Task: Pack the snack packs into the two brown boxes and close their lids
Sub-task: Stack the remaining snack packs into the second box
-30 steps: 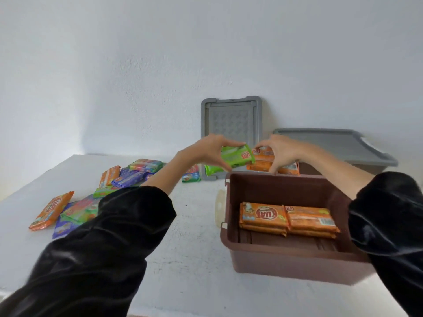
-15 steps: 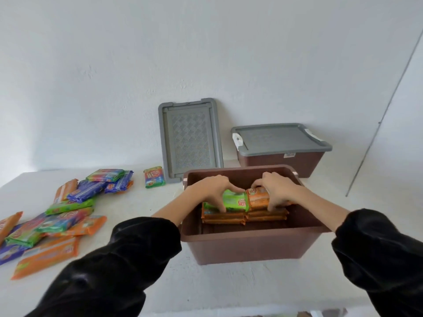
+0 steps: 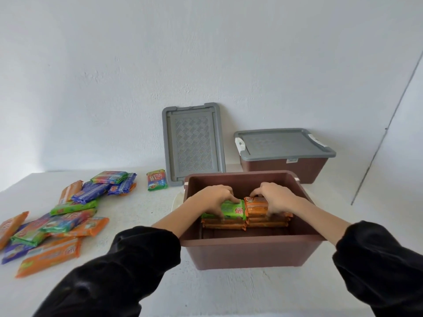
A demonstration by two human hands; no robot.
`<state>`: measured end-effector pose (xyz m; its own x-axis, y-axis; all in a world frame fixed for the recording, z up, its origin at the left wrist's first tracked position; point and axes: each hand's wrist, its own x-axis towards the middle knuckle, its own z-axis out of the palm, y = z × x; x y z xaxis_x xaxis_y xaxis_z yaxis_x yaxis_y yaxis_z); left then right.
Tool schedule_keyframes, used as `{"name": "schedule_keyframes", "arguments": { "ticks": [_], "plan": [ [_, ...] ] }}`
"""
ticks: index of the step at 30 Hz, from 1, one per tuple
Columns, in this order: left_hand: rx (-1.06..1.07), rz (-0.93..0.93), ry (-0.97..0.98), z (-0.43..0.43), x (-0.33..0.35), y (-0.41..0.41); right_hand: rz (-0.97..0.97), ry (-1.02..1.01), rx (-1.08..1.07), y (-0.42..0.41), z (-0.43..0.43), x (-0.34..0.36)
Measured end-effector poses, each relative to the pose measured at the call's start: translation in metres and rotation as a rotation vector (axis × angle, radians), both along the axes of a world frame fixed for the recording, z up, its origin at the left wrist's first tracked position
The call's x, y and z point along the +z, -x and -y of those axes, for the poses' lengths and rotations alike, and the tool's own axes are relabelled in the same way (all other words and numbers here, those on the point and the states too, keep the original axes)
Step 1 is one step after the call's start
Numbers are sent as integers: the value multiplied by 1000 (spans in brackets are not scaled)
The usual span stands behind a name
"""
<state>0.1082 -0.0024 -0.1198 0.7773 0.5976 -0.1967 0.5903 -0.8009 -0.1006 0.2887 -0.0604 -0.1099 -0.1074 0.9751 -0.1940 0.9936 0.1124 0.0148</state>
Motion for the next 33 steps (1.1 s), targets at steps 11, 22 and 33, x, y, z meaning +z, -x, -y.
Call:
{"name": "schedule_keyframes", "arguments": {
  "ticks": [11, 22, 33],
  "plan": [
    [165, 685, 42, -2, 47, 56, -274, -133, 32, 47, -29, 49],
    [644, 787, -45, -29, 65, 241, -399, -189, 310, 197, -103, 73],
    [887, 602, 71, -112, 5, 321, -257, 10, 275, 288, -199, 0]
  ]
}}
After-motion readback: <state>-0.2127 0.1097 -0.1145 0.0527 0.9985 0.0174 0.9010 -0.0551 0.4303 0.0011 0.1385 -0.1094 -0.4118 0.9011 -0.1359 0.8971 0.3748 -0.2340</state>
